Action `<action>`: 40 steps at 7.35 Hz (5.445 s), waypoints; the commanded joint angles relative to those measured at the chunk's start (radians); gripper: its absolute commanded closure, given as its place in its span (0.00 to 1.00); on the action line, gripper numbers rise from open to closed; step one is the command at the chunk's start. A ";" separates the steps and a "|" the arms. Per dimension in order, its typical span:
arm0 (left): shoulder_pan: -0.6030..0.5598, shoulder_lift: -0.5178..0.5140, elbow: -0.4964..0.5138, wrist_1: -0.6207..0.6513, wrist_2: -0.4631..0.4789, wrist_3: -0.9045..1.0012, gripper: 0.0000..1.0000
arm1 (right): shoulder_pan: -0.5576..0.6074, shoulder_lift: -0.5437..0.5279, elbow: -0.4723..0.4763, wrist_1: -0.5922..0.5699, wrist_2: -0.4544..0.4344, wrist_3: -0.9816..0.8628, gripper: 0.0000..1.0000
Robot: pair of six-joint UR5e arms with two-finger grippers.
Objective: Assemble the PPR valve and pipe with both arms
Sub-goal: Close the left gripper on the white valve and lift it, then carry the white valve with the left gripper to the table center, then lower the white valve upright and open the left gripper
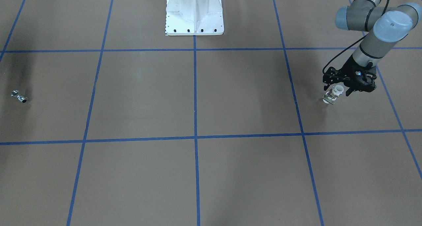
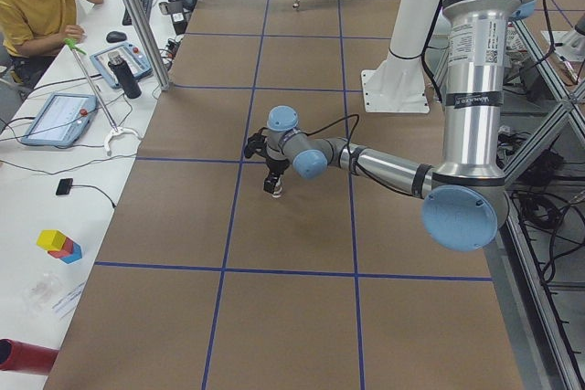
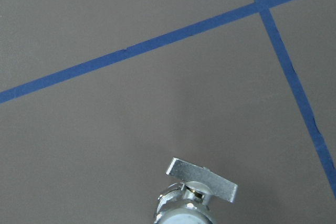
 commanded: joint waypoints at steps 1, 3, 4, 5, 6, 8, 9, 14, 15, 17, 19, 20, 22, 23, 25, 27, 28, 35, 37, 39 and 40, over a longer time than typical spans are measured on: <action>0.001 -0.010 0.016 0.000 0.003 0.000 0.20 | 0.000 0.000 0.000 0.000 0.000 0.000 0.00; 0.001 -0.014 0.022 0.000 0.003 0.001 0.20 | 0.000 0.002 0.000 0.000 0.000 0.000 0.00; 0.001 -0.014 0.020 -0.002 0.003 0.001 0.25 | 0.000 0.002 0.000 0.000 0.000 0.000 0.00; 0.001 -0.013 0.019 -0.002 0.003 0.001 0.50 | 0.000 0.002 0.000 0.000 0.000 0.001 0.00; 0.001 -0.011 0.014 -0.002 0.003 0.001 0.81 | 0.000 0.003 -0.001 0.000 -0.002 0.000 0.00; -0.002 -0.011 -0.004 -0.002 0.003 0.001 1.00 | 0.000 0.003 0.000 0.000 -0.002 0.001 0.00; -0.001 -0.022 -0.013 0.009 -0.003 0.000 1.00 | 0.000 0.003 0.002 0.000 0.000 0.001 0.00; 0.037 -0.368 -0.016 0.364 0.003 -0.105 1.00 | 0.000 0.005 0.002 0.000 0.000 0.001 0.00; 0.098 -0.448 -0.001 0.398 0.004 -0.186 1.00 | 0.000 0.003 0.002 0.000 0.000 0.001 0.00; 0.238 -0.641 0.098 0.433 0.111 -0.392 1.00 | 0.000 0.003 0.000 0.000 0.000 0.001 0.00; 0.287 -0.840 0.285 0.433 0.142 -0.546 1.00 | 0.000 0.002 0.000 0.000 0.000 0.001 0.00; 0.298 -0.879 0.333 0.433 0.159 -0.610 1.00 | 0.000 0.000 0.000 0.000 0.000 0.001 0.00; 0.326 -0.895 0.341 0.431 0.190 -0.757 1.00 | 0.000 0.000 0.000 0.000 0.000 0.001 0.00; 0.346 -0.915 0.347 0.431 0.193 -0.813 1.00 | 0.000 -0.002 0.000 0.000 0.000 0.001 0.00; 0.378 -0.959 0.396 0.426 0.247 -0.856 1.00 | 0.000 0.000 0.000 0.000 0.000 0.001 0.00; 0.378 -0.962 0.402 0.426 0.247 -0.852 0.91 | 0.000 0.000 0.000 0.000 0.000 0.001 0.00; 0.378 -0.962 0.401 0.429 0.248 -0.851 0.89 | 0.000 0.000 0.000 0.000 0.000 0.001 0.00; 0.378 -0.950 0.398 0.422 0.263 -0.795 0.00 | 0.000 0.000 0.000 0.000 0.000 0.001 0.00; 0.367 -0.947 0.329 0.437 0.258 -0.726 0.00 | 0.000 0.000 0.000 0.000 0.000 0.001 0.00; 0.331 -0.914 0.126 0.644 0.222 -0.631 0.00 | 0.000 -0.002 0.000 0.000 -0.002 0.001 0.00; 0.288 -0.815 -0.054 0.740 0.180 -0.512 0.00 | 0.000 -0.002 0.000 0.002 -0.003 0.000 0.00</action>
